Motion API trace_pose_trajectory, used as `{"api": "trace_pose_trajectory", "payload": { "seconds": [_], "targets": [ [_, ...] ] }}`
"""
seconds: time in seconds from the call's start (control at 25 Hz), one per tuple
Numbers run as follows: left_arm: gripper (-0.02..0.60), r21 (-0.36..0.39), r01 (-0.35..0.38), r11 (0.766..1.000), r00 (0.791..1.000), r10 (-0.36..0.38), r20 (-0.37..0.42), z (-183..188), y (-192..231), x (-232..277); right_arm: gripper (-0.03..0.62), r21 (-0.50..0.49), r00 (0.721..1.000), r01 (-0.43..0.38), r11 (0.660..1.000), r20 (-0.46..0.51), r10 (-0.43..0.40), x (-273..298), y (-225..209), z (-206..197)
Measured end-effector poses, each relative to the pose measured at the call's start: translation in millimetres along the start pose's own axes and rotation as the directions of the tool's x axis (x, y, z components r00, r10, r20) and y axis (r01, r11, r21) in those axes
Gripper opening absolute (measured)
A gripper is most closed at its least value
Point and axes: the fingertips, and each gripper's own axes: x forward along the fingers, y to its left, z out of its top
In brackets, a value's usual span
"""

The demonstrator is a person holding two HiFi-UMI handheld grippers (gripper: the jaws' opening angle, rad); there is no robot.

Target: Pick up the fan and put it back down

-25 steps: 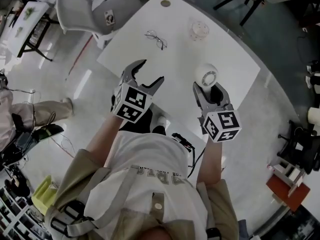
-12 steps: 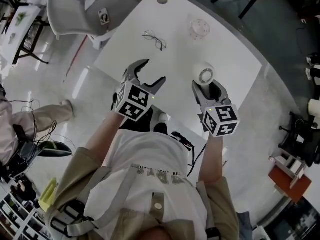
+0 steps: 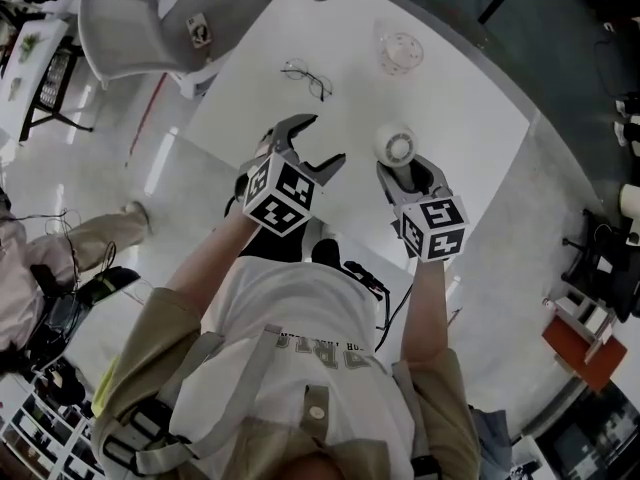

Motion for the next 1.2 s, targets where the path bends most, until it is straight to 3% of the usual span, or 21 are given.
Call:
{"api": "trace_pose_trajectory", "payload": {
  "seconds": [0.28, 0.44, 0.56, 0.68, 0.92, 1.2],
  "targets": [
    [0.341, 0.088, 0.108, 0.99, 0.994, -0.108, -0.006, 13.4, -0.8, 22.3, 0.185, -0.024, 0.995, -0.047, 0.999, -0.09, 0.044, 26.2, 0.1, -18.6],
    [0.341, 0.063, 0.225, 0.972, 0.974, -0.222, -0.042, 7.3, -7.8, 37.3, 0.184, -0.043, 0.982, -0.117, 0.992, -0.153, 0.11, 43.0, 6.0, -33.7],
    [0.341, 0.088, 0.279, 0.956, 0.959, -0.272, -0.084, -3.3, -9.1, 47.3, 0.184, -0.051, 0.974, -0.145, 0.988, -0.184, 0.134, 55.1, 6.8, -44.1],
    [0.341, 0.127, 0.333, 0.935, 0.94, -0.317, -0.13, -12.8, -12.9, 54.5, 0.184, -0.07, 0.965, -0.17, 0.983, -0.213, 0.152, 63.3, 6.5, -51.8],
    [0.339, 0.277, 0.405, 0.872, 0.906, -0.342, -0.249, -32.6, -23.0, 66.3, 0.186, -0.121, 0.937, -0.24, 0.963, -0.288, 0.197, 75.7, 14.4, -65.9],
    [0.324, 0.313, 0.466, 0.828, 0.875, -0.378, -0.302, -50.5, -35.6, 73.0, 0.184, -0.156, 0.914, -0.292, 0.944, -0.337, 0.227, 85.0, 22.5, -77.8]
  ]
}}
